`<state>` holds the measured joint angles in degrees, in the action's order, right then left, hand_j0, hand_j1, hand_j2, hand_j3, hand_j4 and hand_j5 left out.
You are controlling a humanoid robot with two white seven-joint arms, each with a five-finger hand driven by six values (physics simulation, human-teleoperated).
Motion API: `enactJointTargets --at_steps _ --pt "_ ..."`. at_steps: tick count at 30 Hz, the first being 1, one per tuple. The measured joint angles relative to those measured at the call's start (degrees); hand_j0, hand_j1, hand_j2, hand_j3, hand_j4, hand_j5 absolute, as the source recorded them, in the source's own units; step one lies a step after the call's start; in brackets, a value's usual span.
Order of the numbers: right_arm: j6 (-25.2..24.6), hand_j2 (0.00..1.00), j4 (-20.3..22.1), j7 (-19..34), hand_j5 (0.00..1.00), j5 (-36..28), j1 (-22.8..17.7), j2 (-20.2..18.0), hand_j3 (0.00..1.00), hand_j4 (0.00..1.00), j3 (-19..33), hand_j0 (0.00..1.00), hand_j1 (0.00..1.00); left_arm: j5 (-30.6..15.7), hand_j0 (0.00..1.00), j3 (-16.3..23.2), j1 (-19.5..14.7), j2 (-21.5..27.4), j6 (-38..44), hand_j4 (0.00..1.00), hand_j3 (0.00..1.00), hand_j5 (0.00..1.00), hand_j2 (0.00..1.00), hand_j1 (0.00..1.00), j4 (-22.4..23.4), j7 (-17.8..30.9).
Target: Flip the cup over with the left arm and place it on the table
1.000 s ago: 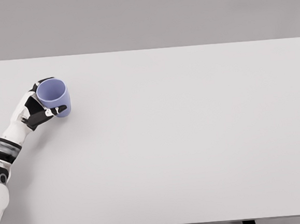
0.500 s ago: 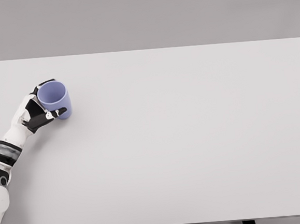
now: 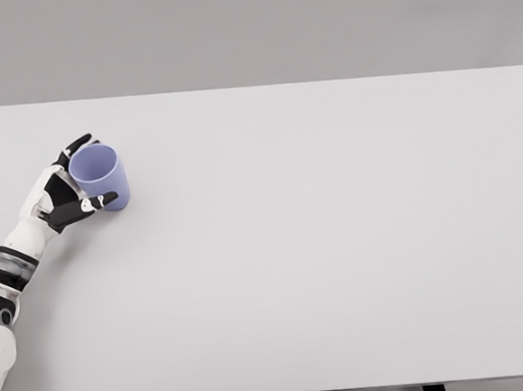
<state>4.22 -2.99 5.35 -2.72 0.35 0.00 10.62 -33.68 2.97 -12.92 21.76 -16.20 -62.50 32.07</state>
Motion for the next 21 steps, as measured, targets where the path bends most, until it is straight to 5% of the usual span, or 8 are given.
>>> enactJointTargets --at_steps 21 --pt "0.00 1.00 0.00 0.00 1.00 0.00 0.00 0.00 1.00 1.00 0.01 1.00 1.00 -0.51 0.99 -0.39 0.00 3.46 -0.43 0.99 0.99 0.99 0.99 0.99 -2.50 0.01"
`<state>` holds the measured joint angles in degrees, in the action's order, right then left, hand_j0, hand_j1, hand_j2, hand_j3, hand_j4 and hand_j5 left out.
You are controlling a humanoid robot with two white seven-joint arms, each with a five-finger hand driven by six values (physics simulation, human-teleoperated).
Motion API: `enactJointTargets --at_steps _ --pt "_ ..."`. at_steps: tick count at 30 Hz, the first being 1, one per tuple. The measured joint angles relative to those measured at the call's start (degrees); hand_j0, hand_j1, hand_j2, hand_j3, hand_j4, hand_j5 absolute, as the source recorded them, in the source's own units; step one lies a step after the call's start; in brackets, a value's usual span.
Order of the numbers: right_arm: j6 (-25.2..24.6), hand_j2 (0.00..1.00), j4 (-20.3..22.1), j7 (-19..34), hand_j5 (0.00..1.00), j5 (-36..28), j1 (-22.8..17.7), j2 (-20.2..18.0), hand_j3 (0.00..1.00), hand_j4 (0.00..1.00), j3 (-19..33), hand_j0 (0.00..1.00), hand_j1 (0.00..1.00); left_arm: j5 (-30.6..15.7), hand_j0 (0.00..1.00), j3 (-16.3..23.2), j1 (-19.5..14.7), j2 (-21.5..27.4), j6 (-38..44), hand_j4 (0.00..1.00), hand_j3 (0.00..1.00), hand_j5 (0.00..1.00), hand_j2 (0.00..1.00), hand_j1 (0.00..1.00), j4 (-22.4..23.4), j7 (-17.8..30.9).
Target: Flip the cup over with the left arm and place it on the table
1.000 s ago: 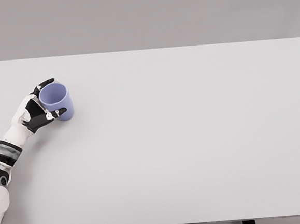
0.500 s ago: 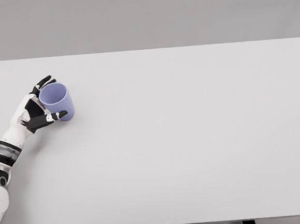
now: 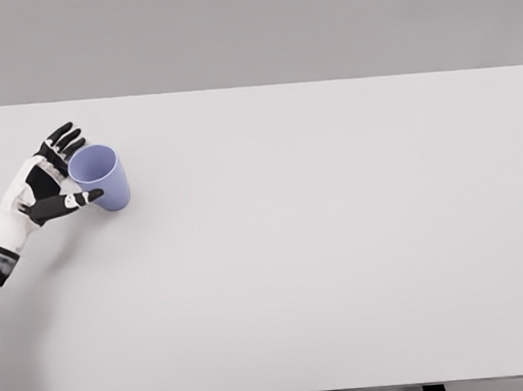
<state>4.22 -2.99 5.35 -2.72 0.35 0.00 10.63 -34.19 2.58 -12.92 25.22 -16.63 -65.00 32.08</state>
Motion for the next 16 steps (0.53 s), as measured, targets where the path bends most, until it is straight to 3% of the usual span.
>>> enactJointTargets --at_steps 8,16 --pt "0.00 1.00 0.00 0.01 1.00 0.00 0.00 0.00 1.00 1.00 -0.03 1.00 1.00 -1.08 1.00 0.54 0.09 6.00 -0.14 1.00 1.00 1.00 1.00 1.00 -2.87 0.05" --pt "0.00 1.00 0.00 0.00 1.00 0.00 -0.09 0.00 1.00 1.00 -0.02 1.00 1.00 -0.93 1.00 5.01 -0.53 14.93 0.14 1.00 1.00 1.00 1.00 1.00 -9.16 0.14"
